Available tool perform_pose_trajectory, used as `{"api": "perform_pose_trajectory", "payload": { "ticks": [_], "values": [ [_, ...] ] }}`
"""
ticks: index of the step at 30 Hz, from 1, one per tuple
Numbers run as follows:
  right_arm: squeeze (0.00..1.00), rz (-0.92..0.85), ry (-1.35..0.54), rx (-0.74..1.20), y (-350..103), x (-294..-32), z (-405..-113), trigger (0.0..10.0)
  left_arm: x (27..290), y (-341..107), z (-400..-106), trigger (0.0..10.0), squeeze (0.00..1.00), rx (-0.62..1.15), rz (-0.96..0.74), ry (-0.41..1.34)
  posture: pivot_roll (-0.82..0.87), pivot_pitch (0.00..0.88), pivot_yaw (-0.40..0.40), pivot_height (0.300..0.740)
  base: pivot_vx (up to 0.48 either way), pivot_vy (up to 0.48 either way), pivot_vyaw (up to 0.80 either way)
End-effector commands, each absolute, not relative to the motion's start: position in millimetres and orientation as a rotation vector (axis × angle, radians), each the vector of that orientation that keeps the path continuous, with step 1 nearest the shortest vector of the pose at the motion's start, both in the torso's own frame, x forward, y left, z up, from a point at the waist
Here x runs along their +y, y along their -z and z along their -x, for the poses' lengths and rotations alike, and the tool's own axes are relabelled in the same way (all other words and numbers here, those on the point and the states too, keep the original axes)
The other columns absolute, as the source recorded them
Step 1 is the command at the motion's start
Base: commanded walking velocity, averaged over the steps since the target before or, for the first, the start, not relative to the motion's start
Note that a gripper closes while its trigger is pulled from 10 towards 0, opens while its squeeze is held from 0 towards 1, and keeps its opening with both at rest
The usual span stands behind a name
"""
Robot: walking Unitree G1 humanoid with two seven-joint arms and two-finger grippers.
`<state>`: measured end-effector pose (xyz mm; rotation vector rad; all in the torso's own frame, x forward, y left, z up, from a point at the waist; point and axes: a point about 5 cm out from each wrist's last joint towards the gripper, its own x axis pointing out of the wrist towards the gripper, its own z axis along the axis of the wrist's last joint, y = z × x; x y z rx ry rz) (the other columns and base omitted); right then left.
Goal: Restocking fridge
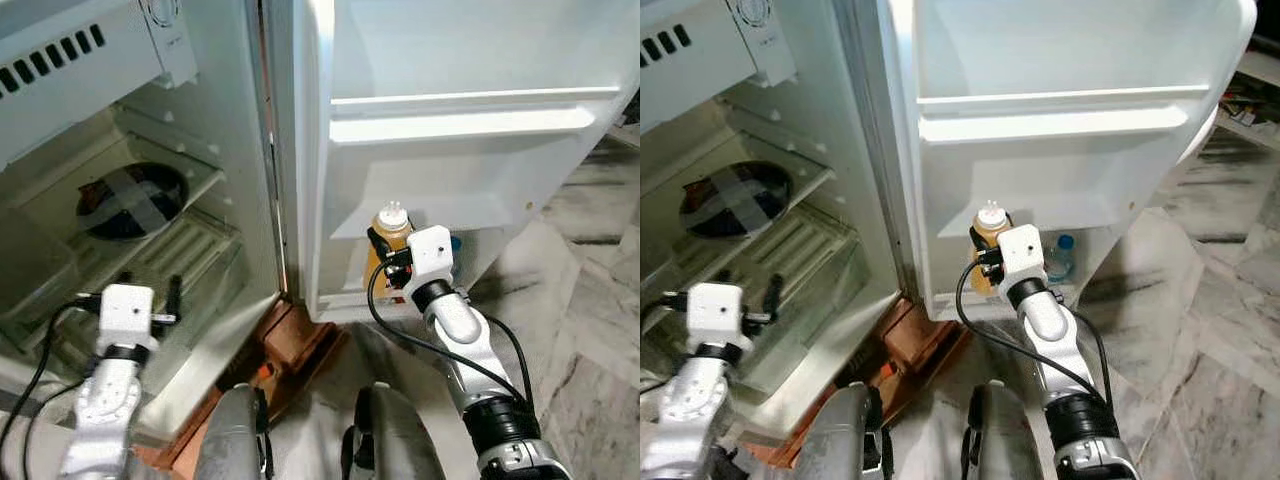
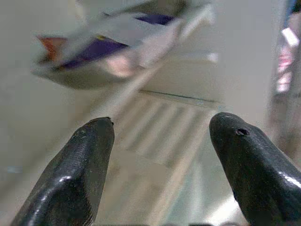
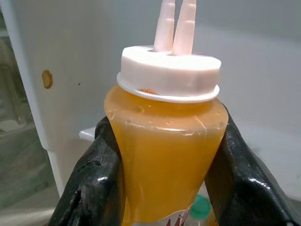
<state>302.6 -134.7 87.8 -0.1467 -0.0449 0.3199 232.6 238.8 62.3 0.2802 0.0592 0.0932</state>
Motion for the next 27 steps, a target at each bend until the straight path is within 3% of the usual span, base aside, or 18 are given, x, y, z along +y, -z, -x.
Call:
{"api": "perform_pose_trajectory", "payload": {
  "ticks": [1,7,18,27],
  "values": [
    [0.0,0.138,-0.309,-0.049,-88,-138,-302,10.0,249,-64,-229,10.0,0.0,0.059,-0.316,-0.128,0.11,0.151,-0.002,0.618,0.0,0.0,0.0],
    [0.0,0.143,-0.313,-0.048,-89,-139,-304,10.0,264,-69,-227,10.0,0.0,0.064,-0.331,-0.149,0.12,0.174,-0.003,0.573,0.0,0.0,0.0],
    [0.0,0.15,-0.297,-0.072,-95,-144,-310,10.0,238,-68,-227,10.0,0.0,0.068,-0.299,-0.07,0.11,0.207,0.001,0.573,0.0,0.0,0.0],
    [0.0,0.214,-0.386,-0.118,-103,-131,-317,10.0,236,-71,-219,10.0,0.0,0.084,-0.31,-0.065,0.12,0.248,-0.004,0.573,0.0,0.0,0.0]
  ]
}}
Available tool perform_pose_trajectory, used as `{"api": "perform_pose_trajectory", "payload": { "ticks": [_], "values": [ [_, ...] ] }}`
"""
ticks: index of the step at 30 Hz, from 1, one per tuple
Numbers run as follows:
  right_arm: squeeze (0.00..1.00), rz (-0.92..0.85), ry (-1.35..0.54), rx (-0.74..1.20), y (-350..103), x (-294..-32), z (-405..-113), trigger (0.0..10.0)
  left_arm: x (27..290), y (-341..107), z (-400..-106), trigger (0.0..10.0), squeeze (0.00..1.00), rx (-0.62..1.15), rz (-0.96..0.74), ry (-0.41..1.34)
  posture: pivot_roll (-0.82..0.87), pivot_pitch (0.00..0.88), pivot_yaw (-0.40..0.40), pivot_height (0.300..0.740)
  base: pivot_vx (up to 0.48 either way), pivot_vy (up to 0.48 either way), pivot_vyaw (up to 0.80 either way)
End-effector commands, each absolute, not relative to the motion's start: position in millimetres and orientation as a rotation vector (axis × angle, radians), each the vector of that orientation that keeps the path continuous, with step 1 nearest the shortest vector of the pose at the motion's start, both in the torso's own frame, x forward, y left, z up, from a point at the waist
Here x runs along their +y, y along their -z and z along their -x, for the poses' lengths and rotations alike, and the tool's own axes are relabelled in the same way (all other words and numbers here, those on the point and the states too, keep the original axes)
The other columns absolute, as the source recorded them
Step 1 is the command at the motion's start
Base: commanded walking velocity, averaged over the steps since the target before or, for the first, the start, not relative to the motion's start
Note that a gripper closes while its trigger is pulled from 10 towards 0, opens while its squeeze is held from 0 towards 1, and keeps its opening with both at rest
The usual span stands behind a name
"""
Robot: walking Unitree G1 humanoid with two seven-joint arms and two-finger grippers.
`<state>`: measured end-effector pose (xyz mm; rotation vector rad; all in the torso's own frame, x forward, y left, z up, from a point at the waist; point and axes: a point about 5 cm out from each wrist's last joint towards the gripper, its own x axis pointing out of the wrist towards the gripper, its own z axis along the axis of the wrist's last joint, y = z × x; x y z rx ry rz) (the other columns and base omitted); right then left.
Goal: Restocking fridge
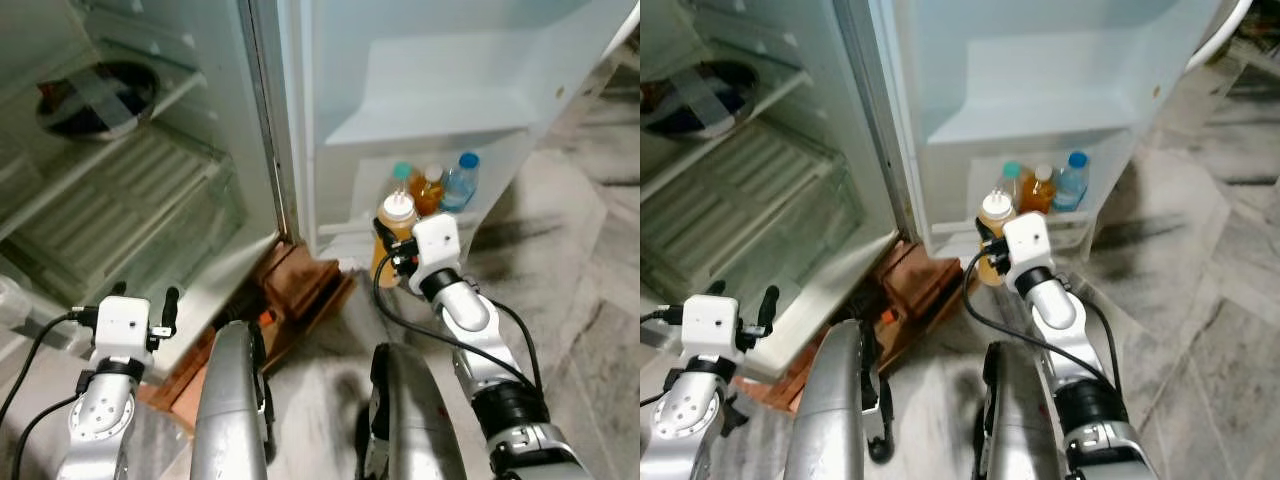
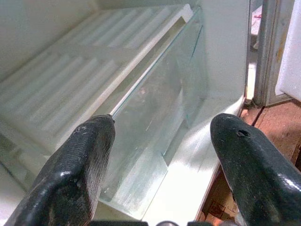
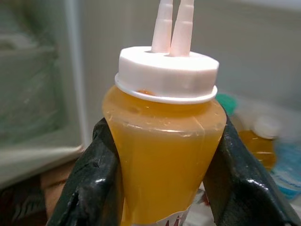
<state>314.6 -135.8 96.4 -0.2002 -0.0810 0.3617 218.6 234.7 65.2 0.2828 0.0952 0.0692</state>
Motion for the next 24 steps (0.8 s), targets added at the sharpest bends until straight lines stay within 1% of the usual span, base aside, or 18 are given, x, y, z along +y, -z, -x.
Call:
{"api": "perform_pose_trajectory", "payload": {
  "ticks": [1,2,4,8,15,16,20,22,24],
  "values": [
    [0.0,0.208,-0.413,-0.127,-106,-123,-320,10.0,237,-70,-217,10.0,0.0,0.085,-0.308,-0.066,0.13,0.253,-0.007,0.573,0.0,0.0,0.0],
    [0.0,0.208,-0.413,-0.127,-106,-123,-320,10.0,237,-70,-217,10.0,0.0,0.085,-0.308,-0.066,0.13,0.253,-0.007,0.573,0.0,0.0,0.0],
    [0.0,0.201,-0.447,-0.143,-111,-113,-326,10.0,236,-72,-213,10.0,0.0,0.089,-0.308,-0.069,0.14,0.268,-0.012,0.573,0.0,0.0,0.0],
    [0.0,0.211,-0.468,-0.157,-114,-106,-331,10.0,235,-73,-207,10.0,0.0,0.097,-0.307,-0.073,0.15,0.291,-0.014,0.573,0.0,0.0,0.0],
    [0.0,0.294,-0.514,-0.193,-125,-83,-349,10.0,227,-70,-190,10.0,0.0,0.133,-0.303,-0.046,0.17,0.358,-0.014,0.573,0.0,0.0,0.0],
    [0.0,0.347,-0.515,-0.219,-129,-79,-353,10.0,225,-72,-186,10.0,0.0,0.135,-0.303,-0.045,0.18,0.371,-0.016,0.573,0.0,0.0,0.0],
    [0.0,0.413,-0.529,-0.267,-141,-72,-360,10.0,227,-77,-180,10.0,0.0,0.139,-0.306,-0.056,0.2,0.397,-0.019,0.573,0.0,0.0,0.0],
    [0.0,0.49,-0.532,-0.342,-157,-66,-366,10.0,228,-80,-173,10.0,0.0,0.144,-0.308,-0.069,0.21,0.423,-0.022,0.573,0.0,0.0,0.0],
    [0.0,0.519,-0.526,-0.378,-164,-65,-368,10.0,228,-80,-170,10.0,0.0,0.147,-0.309,-0.07,0.22,0.43,-0.021,0.573,0.0,0.0,0.0]
  ]
}}
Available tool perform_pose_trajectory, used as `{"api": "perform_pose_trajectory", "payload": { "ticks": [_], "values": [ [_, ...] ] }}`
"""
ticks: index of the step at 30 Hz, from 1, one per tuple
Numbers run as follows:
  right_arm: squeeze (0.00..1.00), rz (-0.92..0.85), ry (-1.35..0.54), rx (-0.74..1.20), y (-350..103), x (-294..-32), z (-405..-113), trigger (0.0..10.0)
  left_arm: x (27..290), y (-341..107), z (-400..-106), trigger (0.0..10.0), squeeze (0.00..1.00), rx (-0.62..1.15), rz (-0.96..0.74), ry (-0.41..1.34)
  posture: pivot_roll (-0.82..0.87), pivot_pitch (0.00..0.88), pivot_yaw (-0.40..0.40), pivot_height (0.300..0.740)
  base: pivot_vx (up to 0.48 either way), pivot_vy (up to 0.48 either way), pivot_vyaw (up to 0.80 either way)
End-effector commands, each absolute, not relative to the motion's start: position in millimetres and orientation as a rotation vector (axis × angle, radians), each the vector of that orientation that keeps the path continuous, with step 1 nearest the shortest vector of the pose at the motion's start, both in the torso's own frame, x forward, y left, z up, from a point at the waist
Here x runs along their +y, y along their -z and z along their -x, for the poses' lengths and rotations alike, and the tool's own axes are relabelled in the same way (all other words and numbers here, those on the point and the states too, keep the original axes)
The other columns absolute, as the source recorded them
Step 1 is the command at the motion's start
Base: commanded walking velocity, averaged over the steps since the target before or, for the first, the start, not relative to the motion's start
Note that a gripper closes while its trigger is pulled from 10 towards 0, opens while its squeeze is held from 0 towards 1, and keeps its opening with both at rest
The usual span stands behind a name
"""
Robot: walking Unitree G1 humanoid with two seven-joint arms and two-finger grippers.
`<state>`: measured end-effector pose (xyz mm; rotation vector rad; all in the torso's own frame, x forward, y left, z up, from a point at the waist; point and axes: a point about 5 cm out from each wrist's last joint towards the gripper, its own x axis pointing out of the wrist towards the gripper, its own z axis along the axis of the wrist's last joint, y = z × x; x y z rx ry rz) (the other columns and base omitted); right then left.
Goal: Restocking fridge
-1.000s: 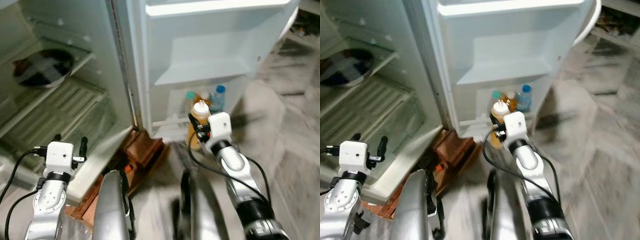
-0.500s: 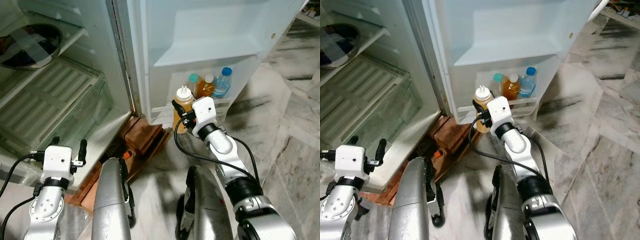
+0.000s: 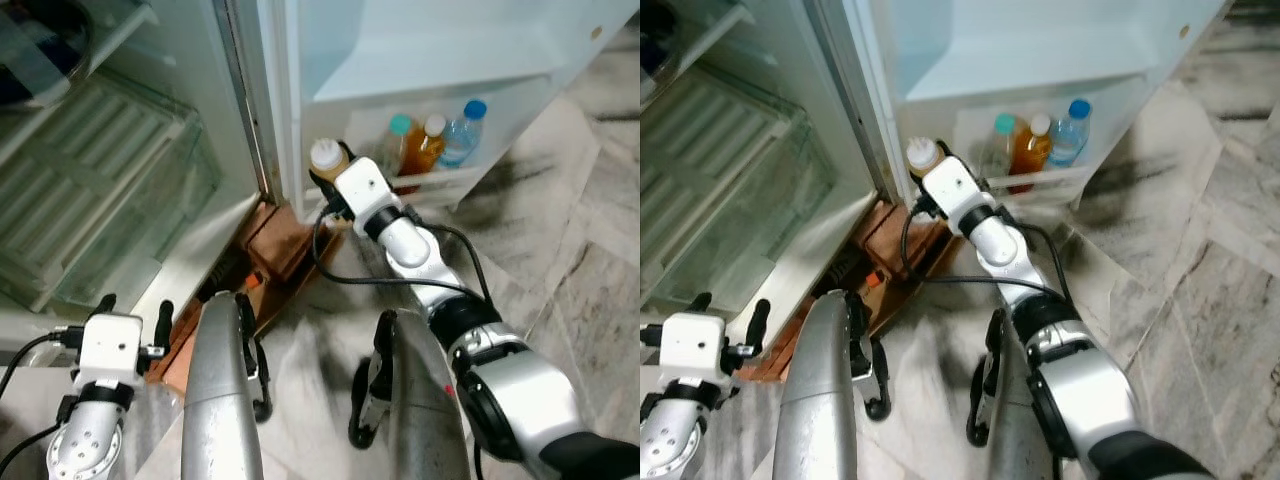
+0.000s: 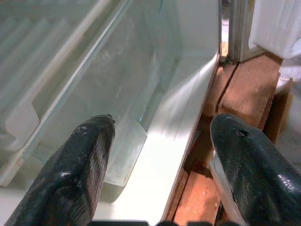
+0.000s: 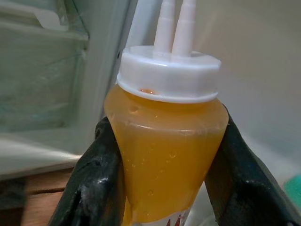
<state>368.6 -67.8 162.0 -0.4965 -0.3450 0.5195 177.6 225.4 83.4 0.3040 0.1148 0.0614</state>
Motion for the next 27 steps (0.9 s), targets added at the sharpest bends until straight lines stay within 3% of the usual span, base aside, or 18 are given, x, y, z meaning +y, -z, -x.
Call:
{"api": "perform_pose_trajectory", "payload": {
  "ticks": [1,13,18,27],
  "values": [
    [0.0,0.529,-0.521,-0.392,-167,-64,-368,10.0,227,-80,-169,10.0,0.0,0.149,-0.309,-0.07,0.22,0.432,-0.022,0.573,0.0,0.0,0.0],
    [0.0,0.723,-0.503,-0.459,-169,-52,-372,10.0,222,-87,-155,10.0,0.0,0.184,-0.315,-0.061,0.27,0.493,-0.011,0.573,0.0,0.0,0.0],
    [0.0,0.877,-0.503,-0.585,-173,-42,-368,10.0,224,-90,-152,10.0,0.0,0.194,-0.328,-0.068,0.28,0.506,-0.003,0.573,0.0,0.0,0.0],
    [0.0,0.932,-0.397,-0.792,-204,-35,-372,10.0,222,-92,-148,10.0,0.0,0.207,-0.336,-0.067,0.29,0.515,0.004,0.573,0.0,0.0,0.0]
  ]
}}
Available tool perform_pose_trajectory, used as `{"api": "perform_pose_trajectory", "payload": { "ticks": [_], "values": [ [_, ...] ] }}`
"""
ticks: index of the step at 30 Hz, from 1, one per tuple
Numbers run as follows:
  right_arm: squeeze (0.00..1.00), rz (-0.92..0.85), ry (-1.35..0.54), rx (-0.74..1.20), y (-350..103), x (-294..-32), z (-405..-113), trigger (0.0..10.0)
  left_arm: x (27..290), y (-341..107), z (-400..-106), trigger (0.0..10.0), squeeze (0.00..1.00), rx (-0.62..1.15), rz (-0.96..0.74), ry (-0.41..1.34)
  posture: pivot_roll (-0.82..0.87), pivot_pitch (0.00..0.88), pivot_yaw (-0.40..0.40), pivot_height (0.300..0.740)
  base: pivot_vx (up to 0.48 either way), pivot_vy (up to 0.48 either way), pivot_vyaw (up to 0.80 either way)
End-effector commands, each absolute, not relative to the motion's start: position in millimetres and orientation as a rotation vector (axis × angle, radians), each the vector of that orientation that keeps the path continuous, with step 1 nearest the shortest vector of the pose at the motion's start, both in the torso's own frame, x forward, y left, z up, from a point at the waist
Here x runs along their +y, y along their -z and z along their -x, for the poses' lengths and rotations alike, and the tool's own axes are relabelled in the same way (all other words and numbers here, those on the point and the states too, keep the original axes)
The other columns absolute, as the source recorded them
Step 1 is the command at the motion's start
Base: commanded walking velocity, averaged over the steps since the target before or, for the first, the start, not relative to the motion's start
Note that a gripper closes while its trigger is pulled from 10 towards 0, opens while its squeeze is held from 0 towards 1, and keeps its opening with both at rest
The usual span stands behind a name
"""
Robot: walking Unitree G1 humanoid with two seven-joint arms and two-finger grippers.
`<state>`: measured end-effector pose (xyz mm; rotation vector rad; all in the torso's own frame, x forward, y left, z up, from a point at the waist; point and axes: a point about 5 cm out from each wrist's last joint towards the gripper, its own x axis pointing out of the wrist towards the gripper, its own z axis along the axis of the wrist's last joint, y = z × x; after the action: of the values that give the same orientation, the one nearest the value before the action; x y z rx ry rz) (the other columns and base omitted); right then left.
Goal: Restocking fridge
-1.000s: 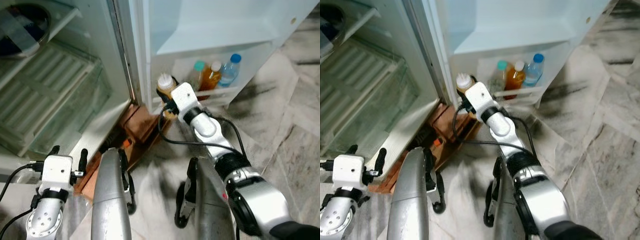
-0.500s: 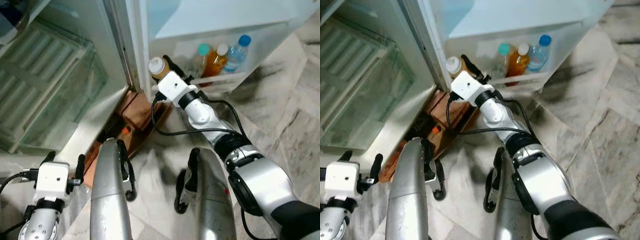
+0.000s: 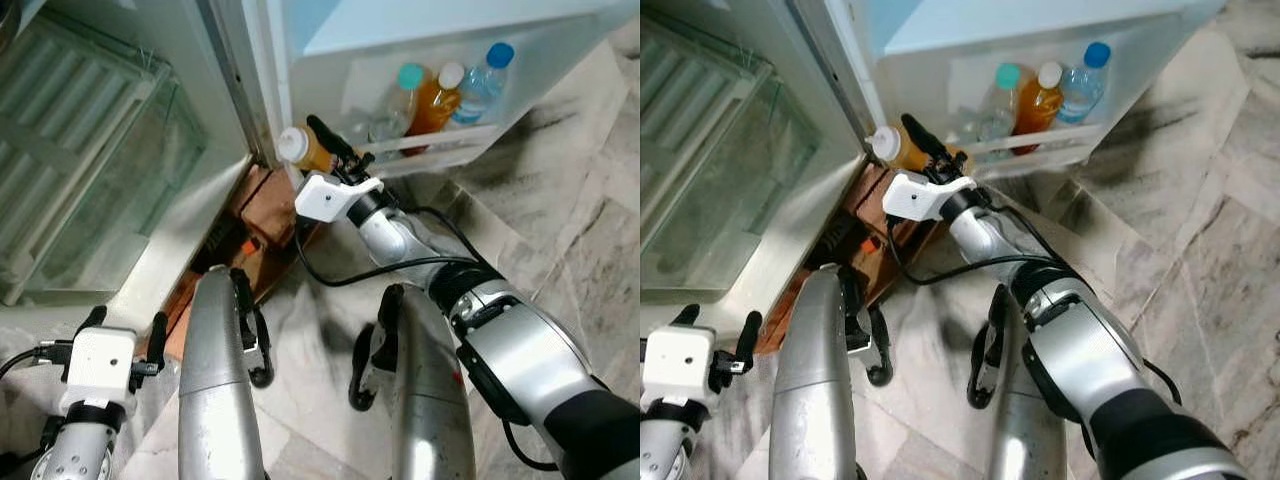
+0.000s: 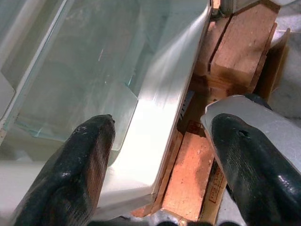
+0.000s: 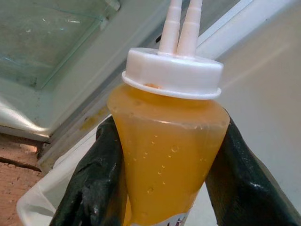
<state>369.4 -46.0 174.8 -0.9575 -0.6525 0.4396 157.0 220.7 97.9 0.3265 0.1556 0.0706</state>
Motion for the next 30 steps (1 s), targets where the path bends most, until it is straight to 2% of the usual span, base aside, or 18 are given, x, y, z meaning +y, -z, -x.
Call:
{"api": "perform_pose_trajectory", "payload": {
  "ticks": [1,10,19,22,26,30],
  "values": [
    [0.0,0.935,-0.379,-0.803,-207,-36,-372,10.0,221,-93,-148,10.0,0.0,0.208,-0.336,-0.066,0.29,0.517,0.003,0.573,0.0,0.0,0.0],
    [0.0,0.875,-0.238,-0.891,-237,-43,-379,10.0,223,-93,-145,10.0,0.0,0.218,-0.34,-0.076,0.3,0.521,-0.001,0.573,0.0,0.0,0.0],
    [0.0,0.804,-0.214,-0.945,-255,-42,-379,10.0,222,-93,-142,10.0,0.0,0.223,-0.34,-0.081,0.3,0.517,-0.003,0.573,0.0,0.0,0.0],
    [0.0,0.824,-0.223,-0.871,-240,-45,-380,10.0,220,-91,-142,10.0,0.0,0.229,-0.336,-0.075,0.3,0.515,-0.002,0.573,0.0,0.0,0.0],
    [0.0,0.861,-0.246,-0.675,-199,-55,-381,10.0,218,-91,-143,10.0,0.0,0.227,-0.334,-0.07,0.31,0.521,-0.006,0.573,0.0,0.0,0.0],
    [0.0,0.898,-0.261,-0.599,-176,-57,-377,10.0,217,-90,-142,10.0,0.0,0.233,-0.333,-0.068,0.31,0.529,-0.006,0.573,0.0,0.0,0.0]
  ]
}}
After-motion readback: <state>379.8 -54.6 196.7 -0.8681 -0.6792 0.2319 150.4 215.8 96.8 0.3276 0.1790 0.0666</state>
